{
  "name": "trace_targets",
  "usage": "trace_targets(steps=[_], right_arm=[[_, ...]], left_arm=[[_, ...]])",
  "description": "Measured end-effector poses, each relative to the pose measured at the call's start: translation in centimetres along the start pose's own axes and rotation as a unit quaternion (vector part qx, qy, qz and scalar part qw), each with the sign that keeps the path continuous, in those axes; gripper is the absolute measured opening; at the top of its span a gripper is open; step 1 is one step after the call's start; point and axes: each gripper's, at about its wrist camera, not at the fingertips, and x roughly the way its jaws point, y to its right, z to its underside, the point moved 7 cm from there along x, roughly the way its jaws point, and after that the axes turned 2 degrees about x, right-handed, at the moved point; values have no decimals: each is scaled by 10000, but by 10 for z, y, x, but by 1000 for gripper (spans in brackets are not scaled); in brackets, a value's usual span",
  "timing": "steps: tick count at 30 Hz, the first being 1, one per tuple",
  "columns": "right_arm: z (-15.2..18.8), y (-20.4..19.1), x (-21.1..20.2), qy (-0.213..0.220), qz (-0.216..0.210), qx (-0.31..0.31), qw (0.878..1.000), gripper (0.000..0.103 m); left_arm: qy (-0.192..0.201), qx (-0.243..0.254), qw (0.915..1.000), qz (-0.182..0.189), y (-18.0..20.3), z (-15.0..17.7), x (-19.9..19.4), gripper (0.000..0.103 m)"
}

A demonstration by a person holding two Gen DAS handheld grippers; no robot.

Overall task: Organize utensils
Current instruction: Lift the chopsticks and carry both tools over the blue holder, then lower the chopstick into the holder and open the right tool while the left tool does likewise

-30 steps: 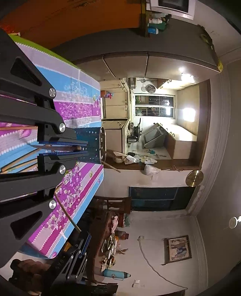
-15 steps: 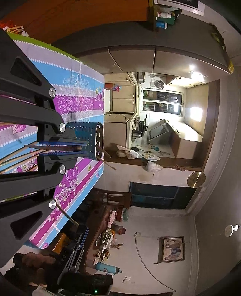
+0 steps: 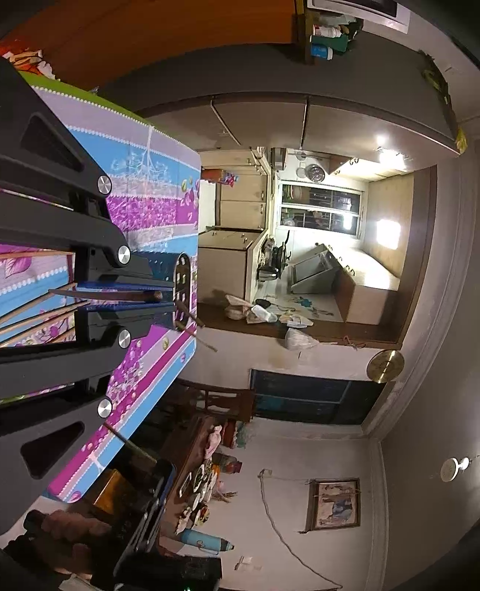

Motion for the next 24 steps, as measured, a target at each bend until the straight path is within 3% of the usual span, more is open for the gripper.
trace_targets(steps=[6, 12, 19, 24], right_arm=[[-23, 5, 6, 118, 6, -56, 9999, 5], [-72, 11, 14, 514, 69, -162, 9985, 5], [-158, 20, 33, 1329, 173, -186, 9908, 5], [-192, 34, 75, 1615, 302, -158, 9863, 5]], left_arm=[[106, -73, 9999, 5, -11, -21, 11, 7], [451, 135, 9989, 10, -13, -73, 31, 7], [983, 218, 9949, -11, -20, -145, 82, 7], [908, 167, 9957, 113, -23, -159, 138, 7]])
